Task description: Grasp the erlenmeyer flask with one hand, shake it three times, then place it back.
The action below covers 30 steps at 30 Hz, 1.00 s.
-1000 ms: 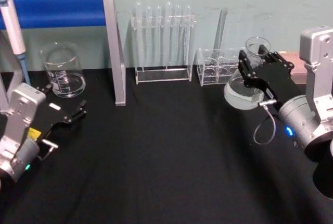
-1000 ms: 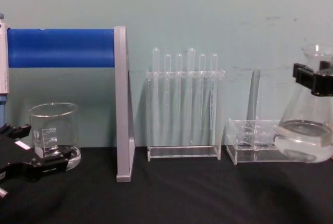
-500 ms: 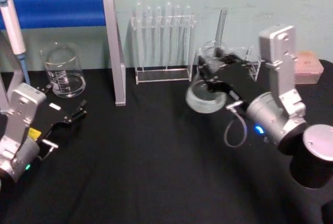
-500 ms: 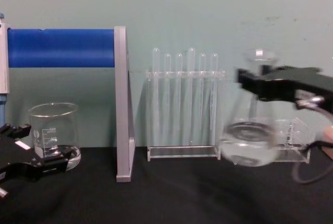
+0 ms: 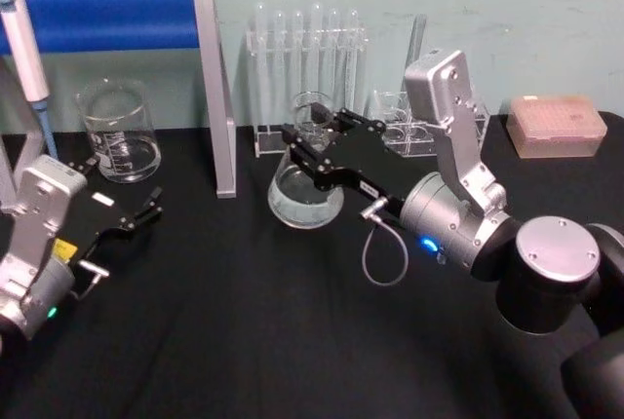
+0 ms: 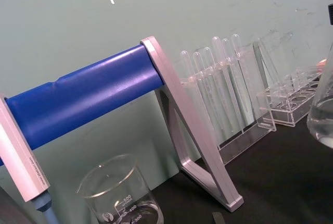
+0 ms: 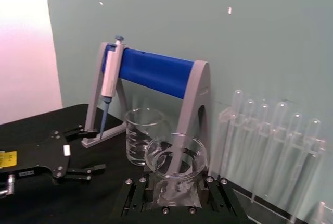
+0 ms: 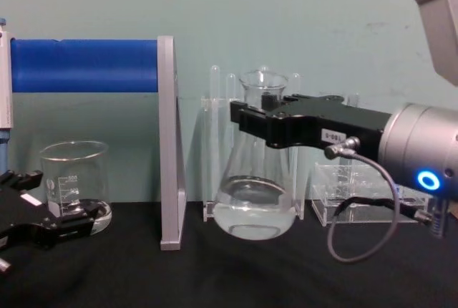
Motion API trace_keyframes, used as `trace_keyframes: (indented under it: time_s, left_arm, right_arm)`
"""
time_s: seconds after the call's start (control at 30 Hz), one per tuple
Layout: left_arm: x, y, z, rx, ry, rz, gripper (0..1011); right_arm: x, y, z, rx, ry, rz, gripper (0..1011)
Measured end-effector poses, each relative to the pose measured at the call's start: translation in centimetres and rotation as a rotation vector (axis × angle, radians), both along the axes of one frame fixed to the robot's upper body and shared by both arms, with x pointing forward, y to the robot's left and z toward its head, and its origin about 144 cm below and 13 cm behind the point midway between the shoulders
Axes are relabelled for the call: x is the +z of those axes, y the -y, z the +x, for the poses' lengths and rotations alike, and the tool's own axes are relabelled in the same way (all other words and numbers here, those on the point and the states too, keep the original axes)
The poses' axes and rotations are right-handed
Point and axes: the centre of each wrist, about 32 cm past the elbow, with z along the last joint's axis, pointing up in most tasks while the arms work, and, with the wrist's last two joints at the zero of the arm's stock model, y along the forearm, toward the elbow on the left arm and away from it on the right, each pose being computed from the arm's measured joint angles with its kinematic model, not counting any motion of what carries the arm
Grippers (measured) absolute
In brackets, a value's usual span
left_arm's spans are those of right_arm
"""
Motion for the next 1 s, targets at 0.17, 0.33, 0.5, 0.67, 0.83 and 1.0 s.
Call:
trace_keyframes:
  time_s: [0.17, 0.33, 0.5, 0.67, 0.83, 1.0]
  left_arm:
    - [0.0, 0.0, 0.0, 0.000, 0.000, 0.000, 1001]
    - [0.0, 0.0, 0.0, 0.000, 0.000, 0.000, 1001]
    - [0.0, 0.0, 0.0, 0.000, 0.000, 0.000, 1001]
    - [0.0, 0.0, 0.0, 0.000, 0.000, 0.000, 1001]
    - [0.0, 0.0, 0.0, 0.000, 0.000, 0.000, 1001]
    - [0.0, 0.0, 0.0, 0.000, 0.000, 0.000, 1001]
  right_arm:
    - [0.0, -0.1, 0.1, 0.020, -0.003, 0.002, 450]
    - [-0.1, 0.0, 0.2, 0.030, -0.006, 0.002, 450]
    - [-0.3, 0.3, 0.3, 0.051, -0.008, 0.008, 451]
    - [-0.6, 0.6, 0.4, 0.076, -0.010, 0.007, 450]
    - [-0.9, 0.9, 0.6, 0.088, -0.014, 0.000, 450]
    - [-1.3, 1.3, 0.8, 0.098, -0.026, -0.009, 451]
